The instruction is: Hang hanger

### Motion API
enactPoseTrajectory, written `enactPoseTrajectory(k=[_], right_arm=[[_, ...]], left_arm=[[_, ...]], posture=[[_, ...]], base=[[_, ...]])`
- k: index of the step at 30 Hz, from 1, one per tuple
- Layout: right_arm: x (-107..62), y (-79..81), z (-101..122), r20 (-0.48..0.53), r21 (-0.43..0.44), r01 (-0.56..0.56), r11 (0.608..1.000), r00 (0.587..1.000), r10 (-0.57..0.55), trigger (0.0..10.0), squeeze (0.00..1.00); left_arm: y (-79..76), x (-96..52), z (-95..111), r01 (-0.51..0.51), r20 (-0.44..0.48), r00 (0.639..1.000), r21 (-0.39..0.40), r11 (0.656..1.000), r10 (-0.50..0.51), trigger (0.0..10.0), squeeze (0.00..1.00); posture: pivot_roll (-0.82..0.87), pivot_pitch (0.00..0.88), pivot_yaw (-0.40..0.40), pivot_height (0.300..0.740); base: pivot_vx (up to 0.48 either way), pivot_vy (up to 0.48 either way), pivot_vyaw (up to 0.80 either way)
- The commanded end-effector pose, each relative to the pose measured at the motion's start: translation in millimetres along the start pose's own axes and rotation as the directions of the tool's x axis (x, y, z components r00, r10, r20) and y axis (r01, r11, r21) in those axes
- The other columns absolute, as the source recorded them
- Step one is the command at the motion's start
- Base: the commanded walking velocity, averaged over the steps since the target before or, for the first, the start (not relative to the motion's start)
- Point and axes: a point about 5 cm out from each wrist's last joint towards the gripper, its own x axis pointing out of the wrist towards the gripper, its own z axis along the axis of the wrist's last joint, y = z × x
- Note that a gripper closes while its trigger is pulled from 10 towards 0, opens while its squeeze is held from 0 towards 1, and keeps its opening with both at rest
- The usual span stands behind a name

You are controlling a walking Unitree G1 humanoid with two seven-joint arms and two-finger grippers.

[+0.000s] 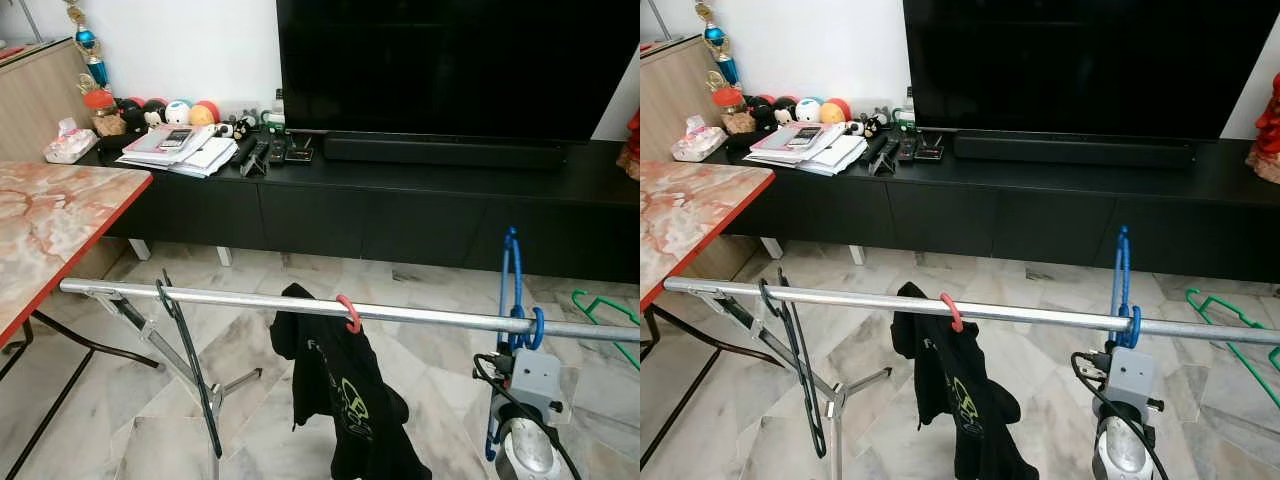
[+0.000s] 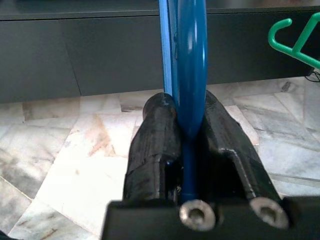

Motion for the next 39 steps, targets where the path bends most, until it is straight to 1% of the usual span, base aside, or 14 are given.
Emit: enactPoseTrajectory(k=[1, 4, 6, 7, 8, 9, 11, 12, 14, 15, 20, 26, 32, 39], right_arm=[[1.9, -1.4, 0, -0.015, 0.007, -0.002, 1.0, 1.0, 0.002, 10.0, 0.0], [-0.5, 1.5, -6, -0.058, 0.026, -0.024, 0.999, 0.998, 0.025, 10.0, 0.0], [-2.4, 3.0, -10, -0.083, 0.025, -0.035, 0.999, 0.996, 0.037, 10.0, 0.09], [-4.7, 5.1, -14, -0.105, 0.026, -0.05, 0.998, 0.993, 0.052, 10.0, 0.37], [-5.3, 5.7, -15, -0.108, 0.029, -0.054, 0.998, 0.992, 0.057, 10.0, 0.37], [-6.7, 6.4, -17, -0.114, 0.031, -0.058, 0.998, 0.992, 0.061, 10.0, 0.4], [-9.1, 7.0, -19, -0.115, 0.034, -0.059, 0.998, 0.991, 0.063, 10.0, 0.39], [-10.7, 7.6, -20, -0.11, 0.036, -0.061, 0.997, 0.992, 0.065, 10.0, 0.59], [-11.0, 7.7, -20, -0.108, 0.037, -0.062, 0.997, 0.992, 0.065, 10.0, 0.59], [-11.7, 6.9, -18, -0.087, 0.039, -0.063, 0.997, 0.994, 0.067, 10.0, 0.89], [-14.7, 1.1, -17, -0.048, 0.03, -0.038, 0.999, 0.998, 0.039, 10.0, 0.87], [-23.7, -2.3, -18, -0.003, 0.028, -0.035, 0.999, 0.999, 0.035, 10.0, 0.86], [-35.8, -4.1, -8, 0.111, 0.015, -0.044, 0.999, 0.993, 0.042, 10.0, 0.84], [-51.6, -7.2, -5, 0.152, -0.014, -0.071, 0.997, 0.986, 0.072, 10.0, 0.82]], left_arm=[[-0.4, -0.6, -7, 0.005, -0.029, 1.0, 0.002, 1.0, -0.005, 10.0, 0.0], [-0.5, -0.6, -7, 0.006, -0.03, 1.0, 0.004, 1.0, -0.006, 10.0, 0.0], [-0.6, -0.6, -7, 0.008, -0.03, 1.0, 0.004, 1.0, -0.008, 10.0, 0.0], [-0.7, -0.6, -7, 0.009, -0.031, 0.999, 0.004, 1.0, -0.009, 10.0, 0.0], [-0.8, -0.6, -7, 0.01, -0.031, 0.999, 0.004, 1.0, -0.01, 10.0, 0.0], [-0.8, -0.6, -7, 0.011, -0.032, 0.999, 0.005, 1.0, -0.011, 10.0, 0.0], [-0.8, -0.6, -7, 0.012, -0.032, 0.999, 0.007, 1.0, -0.011, 10.0, 0.0], [-0.8, -0.6, -7, 0.012, -0.032, 0.999, 0.008, 1.0, -0.011, 10.0, 0.0], [-0.7, -0.6, -7, 0.012, -0.032, 0.999, 0.009, 1.0, -0.011, 10.0, 0.0], [-0.8, -0.6, -7, 0.012, -0.032, 0.999, 0.01, 1.0, -0.011, 10.0, 0.0], [-0.9, -0.6, -7, 0.013, -0.031, 0.999, 0.012, 1.0, -0.013, 10.0, 0.0], [-1.0, -0.6, -7, 0.016, -0.032, 0.999, 0.017, 1.0, -0.016, 10.0, 0.0], [-0.6, -0.7, -7, 0.018, -0.034, 0.999, 0.02, 1.0, -0.017, 10.0, 0.0], [-0.7, -0.7, -7, 0.021, -0.034, 0.999, 0.026, 0.999, -0.02, 10.0, 0.0]], posture=[[0.05, 0.05, 0.005, 0.74], [0.05, 0.052, 0.004, 0.74], [0.05, 0.052, 0.003, 0.74], [0.05, 0.053, 0.003, 0.74], [0.05, 0.053, 0.003, 0.74], [0.05, 0.053, 0.003, 0.74], [0.05, 0.053, 0.003, 0.74], [0.05, 0.054, 0.003, 0.74], [0.05, 0.054, 0.003, 0.74], [0.05, 0.054, 0.002, 0.74], [0.04, 0.054, 0.0, 0.74], [0.04, 0.055, -0.001, 0.74], [0.04, 0.057, 0.0, 0.74], [0.03, 0.058, 0.0, 0.74]], base=[[0.0, 0.0, 0.0], [0.0, 0.0, 0.0], [0.0, 0.0, 0.0], [0.0, 0.0, 0.0], [0.0, 0.0, 0.0], [0.0, 0.0, 0.0], [0.0, 0.0, 0.0], [0.0, 0.0, 0.0], [0.0, 0.0, 0.0], [0.0, 0.0, 0.0], [0.0, 0.0, 0.0], [0.0, 0.0, 0.0], [0.0, 0.0, 0.0], [0.0, 0.0, 0.0]])
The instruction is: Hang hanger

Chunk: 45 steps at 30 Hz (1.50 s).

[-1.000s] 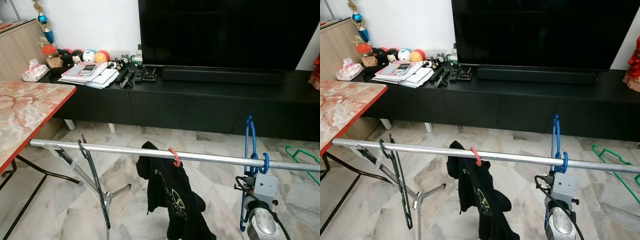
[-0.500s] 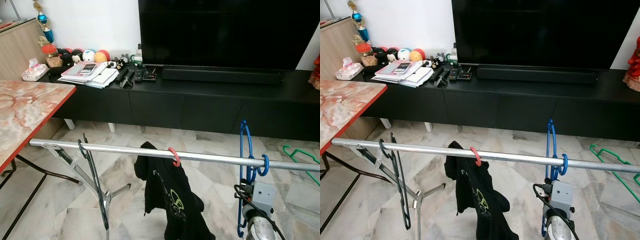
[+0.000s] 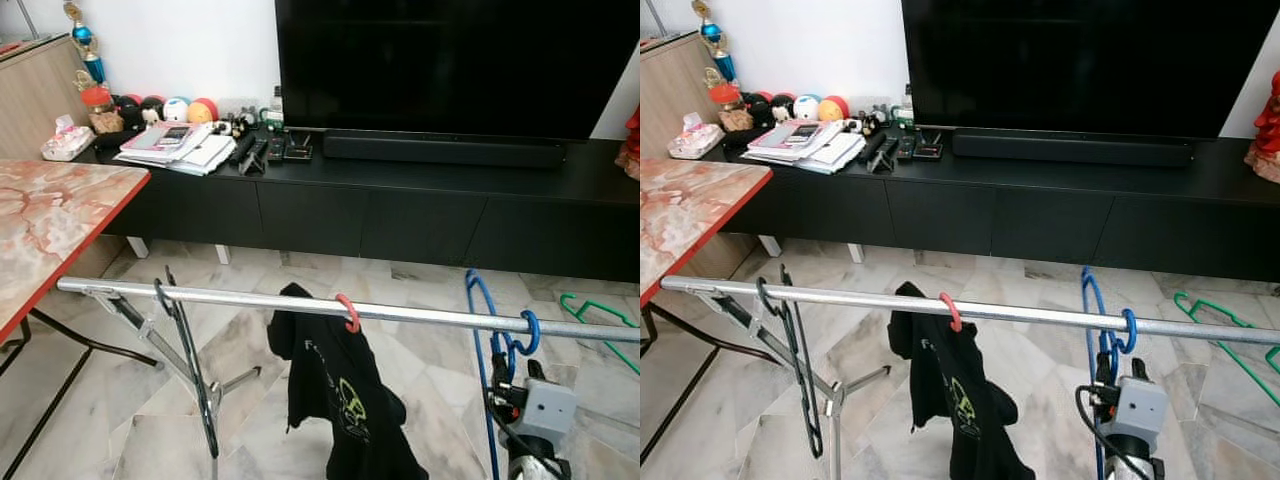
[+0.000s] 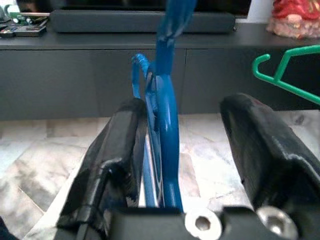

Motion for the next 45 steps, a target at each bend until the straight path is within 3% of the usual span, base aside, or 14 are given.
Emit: enactPoseTrajectory(k=[1, 4, 6, 14, 17, 22, 26, 31, 35, 39, 45], right_arm=[[-2.9, 1.4, 1, 0.005, -0.004, -0.011, 1.0, 1.0, 0.011, 10.0, 0.82], [-6.2, 0.4, 4, 0.01, -0.007, -0.016, 1.0, 1.0, 0.016, 10.0, 0.76], [-7.2, 1.5, 7, 0.023, -0.017, -0.042, 0.999, 0.999, 0.042, 10.0, 0.0], [-7.0, 8.4, 20, 0.061, -0.066, -0.158, 0.985, 0.985, 0.162, 10.0, 0.0], [-5.9, 7.7, 23, 0.059, -0.081, -0.183, 0.98, 0.98, 0.188, 10.0, 0.0], [-4.8, 9.7, 21, 0.032, -0.076, -0.187, 0.979, 0.981, 0.189, 10.0, 0.0], [-5.7, 12.7, 19, 0.02, -0.05, -0.172, 0.984, 0.985, 0.173, 10.0, 0.0], [-9.2, 19.2, 17, 0.01, -0.032, -0.177, 0.984, 0.984, 0.177, 10.0, 0.0], [-10.4, 20.7, 16, 0.006, -0.026, -0.176, 0.984, 0.984, 0.176, 10.0, 0.0], [-10.7, 22.8, 17, 0.005, -0.027, -0.184, 0.983, 0.983, 0.184, 10.0, 0.0], [-7.7, 15.9, 22, 0.028, -0.038, -0.129, 0.991, 0.991, 0.13, 10.0, 0.0]], left_arm=[[0.0, -0.7, -7, 0.003, -0.032, 0.999, 0.008, 1.0, -0.002, 10.0, 0.0], [0.2, -0.8, -7, 0.0, -0.03, 1.0, 0.006, 1.0, 0.0, 10.0, 0.0], [0.4, -0.8, -7, -0.003, -0.03, 1.0, 0.006, 1.0, 0.003, 10.0, 0.0], [3.5, -1.3, -9, -0.052, -0.026, 0.998, -0.042, 0.998, 0.051, 10.0, 0.0], [5.6, -1.7, -11, -0.098, -0.022, 0.995, -0.095, 0.991, 0.096, 10.0, 0.0], [6.9, -3.1, -13, -0.169, 0.03, 0.982, -0.304, 0.938, 0.187, 10.0, 0.0], [5.4, -3.3, -16, -0.171, 0.033, 0.979, -0.389, 0.905, 0.199, 10.0, 0.0], [4.7, -3.0, -16, -0.141, 0.03, 0.987, -0.314, 0.939, 0.159, 10.0, 0.0], [4.2, -3.2, -16, -0.132, 0.039, 0.988, -0.324, 0.937, 0.152, 10.0, 0.0], [3.8, -3.2, -16, -0.111, 0.046, 0.991, -0.283, 0.953, 0.129, 10.0, 0.0], [3.4, -3.2, -15, -0.101, 0.052, 0.991, -0.276, 0.956, 0.12, 10.0, 0.0]], posture=[[0.03, 0.058, 0.0, 0.74], [0.03, 0.058, -0.001, 0.74], [0.03, 0.058, 0.0, 0.74], [0.03, 0.06, 0.007, 0.74], [0.03, 0.057, 0.009, 0.74], [0.04, 0.049, 0.011, 0.74], [0.04, 0.039, 0.013, 0.74], [0.04, 0.03, 0.018, 0.74], [0.04, 0.021, 0.018, 0.74], [0.04, 0.016, 0.017, 0.74], [0.03, 0.022, 0.015, 0.74]], base=[[0.0, 0.0, 0.0], [0.0, 0.0, 0.0], [0.0, 0.0, 0.0], [0.0, 0.0, 0.0], [0.0, 0.0, 0.0], [0.0, 0.0, 0.0], [0.0, 0.0, 0.0], [0.0, 0.0, 0.0], [0.0, 0.0, 0.0], [0.0, 0.0, 0.0], [0.0, 0.0, 0.0]])
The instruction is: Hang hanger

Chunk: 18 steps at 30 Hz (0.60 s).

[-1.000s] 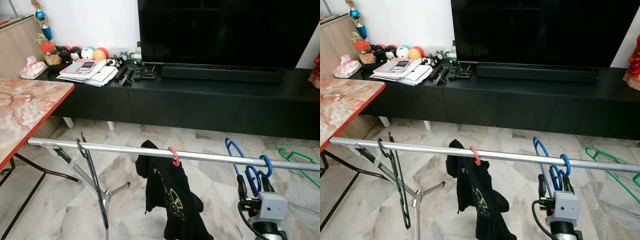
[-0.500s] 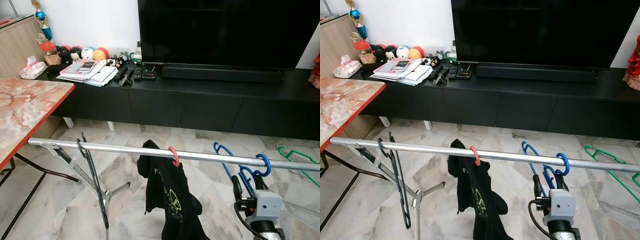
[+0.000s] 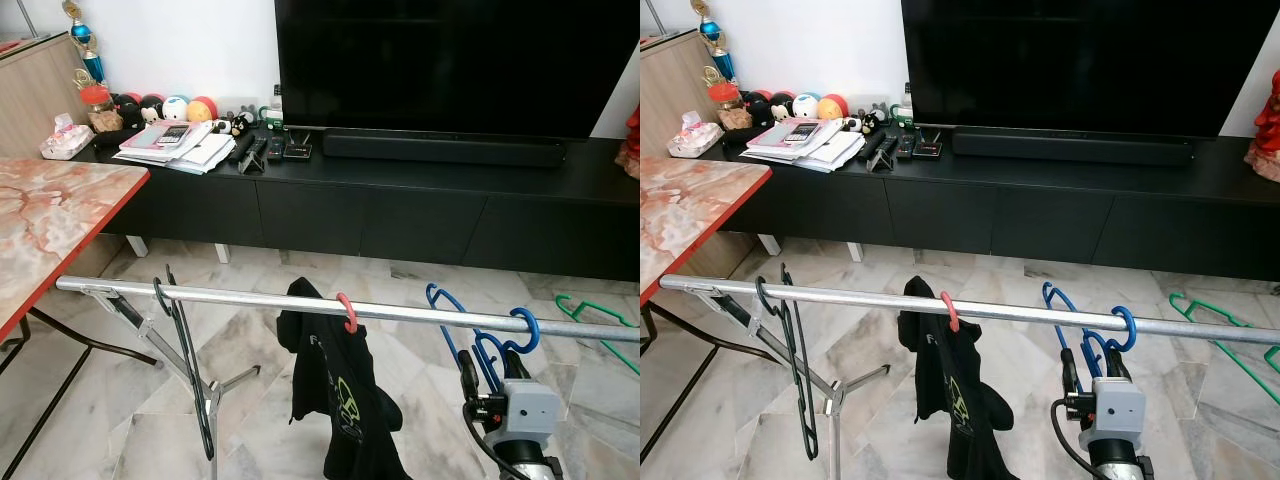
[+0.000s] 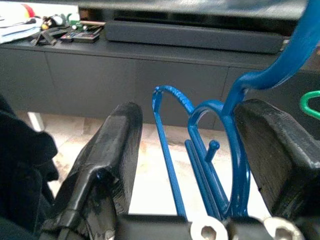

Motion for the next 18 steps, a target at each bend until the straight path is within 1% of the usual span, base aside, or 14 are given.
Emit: enactPoseTrajectory(k=[1, 2, 8, 18], right_arm=[[-2.2, -5.1, 1, -0.003, -0.012, 0.034, 0.999, 0.999, -0.034, 10.0, 0.0], [-2.5, -8.9, 0, -0.005, -0.012, 0.07, 0.997, 0.998, -0.07, 10.0, 0.0], [-1.1, -17.4, -1, -0.025, 0.013, 0.164, 0.986, 0.986, -0.163, 10.0, 0.0], [-0.8, -16.3, 2, -0.018, 0.006, 0.169, 0.986, 0.985, -0.169, 10.0, 0.0]], left_arm=[[2.6, -1.4, -6, 0.001, -0.019, 1.0, 0.011, 1.0, -0.001, 10.0, 0.0], [2.6, -1.4, -6, 0.005, -0.019, 1.0, 0.013, 1.0, -0.004, 10.0, 0.0], [2.0, -1.0, -4, 0.014, -0.022, 1.0, 0.026, 1.0, -0.013, 10.0, 0.0], [1.4, -0.5, -2, 0.02, -0.018, 1.0, 0.035, 0.999, -0.02, 10.0, 0.0]], posture=[[0.03, 0.022, 0.015, 0.74], [0.03, 0.027, 0.015, 0.74], [0.04, 0.042, 0.01, 0.74], [0.03, 0.055, 0.007, 0.74]], base=[[0.0, 0.0, 0.0], [0.0, 0.0, 0.0], [0.0, 0.0, 0.0], [0.0, 0.0, 0.0]])
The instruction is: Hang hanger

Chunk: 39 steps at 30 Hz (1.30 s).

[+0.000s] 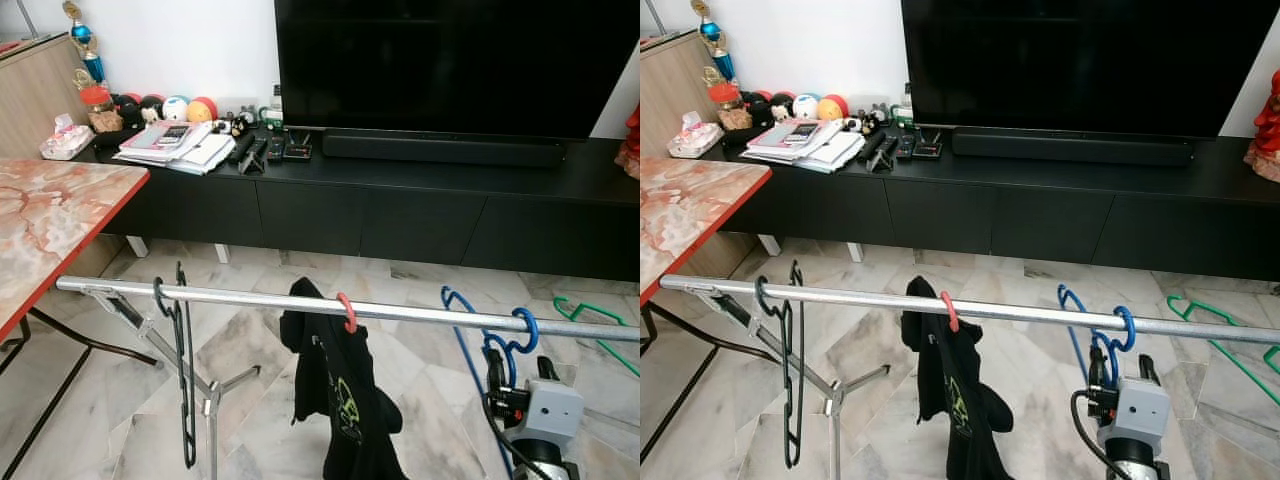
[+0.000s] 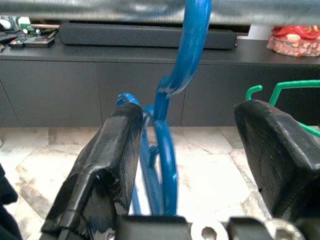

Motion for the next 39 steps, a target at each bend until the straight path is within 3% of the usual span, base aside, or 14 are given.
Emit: enactPoseTrajectory(k=[1, 24, 39], right_arm=[[-1.1, -0.8, 1, -0.003, 0.0, 0.011, 1.0, 1.0, -0.011, 10.0, 0.0], [2.9, 6.3, 4, 0.01, -0.001, -0.009, 1.0, 1.0, 0.009, 10.0, 0.0], [4.3, 9.7, 4, 0.009, 0.001, -0.015, 1.0, 1.0, 0.015, 10.0, 0.0]], left_arm=[[2.1, -0.8, -4, -0.002, -0.018, 1.0, 0.006, 1.0, 0.002, 10.0, 0.0], [2.0, -0.6, -2, -0.004, -0.012, 1.0, 0.006, 1.0, 0.004, 10.0, 0.0], [1.6, -0.5, -2, -0.005, -0.013, 1.0, 0.004, 1.0, 0.005, 10.0, 0.0]], posture=[[0.03, 0.055, 0.007, 0.74], [0.04, 0.066, 0.004, 0.74], [0.04, 0.068, 0.003, 0.74]], base=[[0.0, 0.0, 0.0], [0.0, 0.0, 0.0], [-0.267, 0.0, 0.0]])
